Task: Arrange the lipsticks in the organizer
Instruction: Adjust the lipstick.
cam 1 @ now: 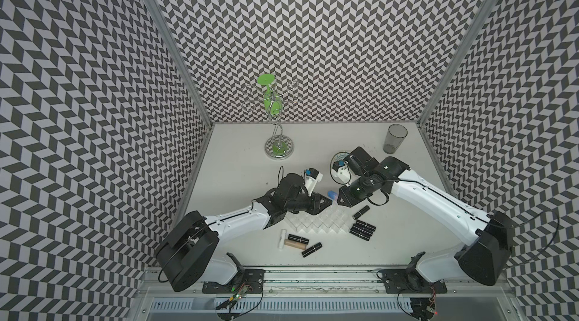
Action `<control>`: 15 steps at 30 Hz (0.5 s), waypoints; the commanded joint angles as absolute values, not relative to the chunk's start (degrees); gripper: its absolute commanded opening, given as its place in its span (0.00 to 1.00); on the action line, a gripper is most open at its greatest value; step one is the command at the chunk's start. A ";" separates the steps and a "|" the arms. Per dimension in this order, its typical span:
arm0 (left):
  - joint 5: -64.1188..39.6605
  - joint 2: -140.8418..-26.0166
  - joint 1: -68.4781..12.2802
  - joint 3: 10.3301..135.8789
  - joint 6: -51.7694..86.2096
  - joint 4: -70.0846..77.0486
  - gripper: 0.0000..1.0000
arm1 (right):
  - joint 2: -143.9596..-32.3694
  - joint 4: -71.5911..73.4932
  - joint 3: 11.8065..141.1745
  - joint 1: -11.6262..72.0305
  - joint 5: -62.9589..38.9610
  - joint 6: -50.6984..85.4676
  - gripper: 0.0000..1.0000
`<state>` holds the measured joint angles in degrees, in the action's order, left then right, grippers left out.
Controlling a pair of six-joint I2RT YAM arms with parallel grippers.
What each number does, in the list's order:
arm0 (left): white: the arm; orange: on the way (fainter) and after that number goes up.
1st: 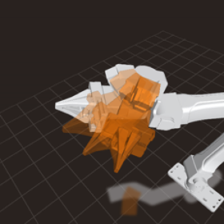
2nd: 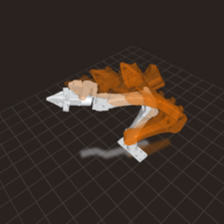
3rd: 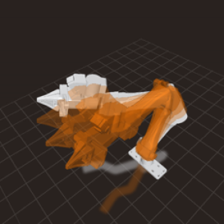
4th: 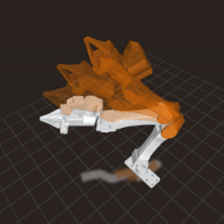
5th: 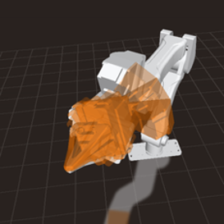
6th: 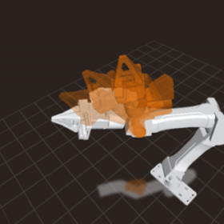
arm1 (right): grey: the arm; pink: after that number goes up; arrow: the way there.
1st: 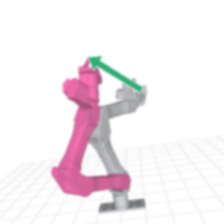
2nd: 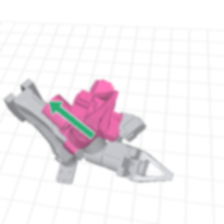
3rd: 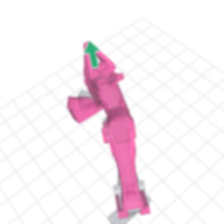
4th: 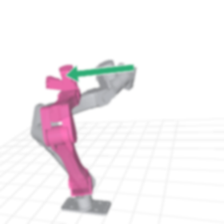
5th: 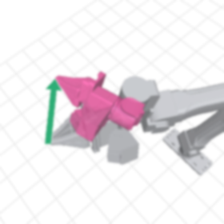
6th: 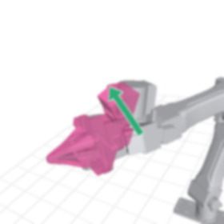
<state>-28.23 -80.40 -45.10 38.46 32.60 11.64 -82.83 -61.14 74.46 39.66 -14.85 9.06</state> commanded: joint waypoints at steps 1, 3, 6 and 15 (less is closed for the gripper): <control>-30.10 -81.42 -45.67 40.25 31.64 10.59 0.24 | -81.56 -58.84 75.97 39.46 -12.93 9.37 0.06; -30.15 -81.48 -45.83 40.36 31.64 10.42 0.23 | -82.17 -59.72 76.37 39.49 -11.24 9.59 0.06; -27.50 -79.79 -45.67 40.44 31.09 8.32 0.25 | -82.99 -61.68 76.17 39.47 -8.48 10.08 0.06; -22.73 -78.47 -45.54 41.94 29.44 3.25 0.31 | -87.92 -68.80 76.95 39.51 -5.35 10.20 0.07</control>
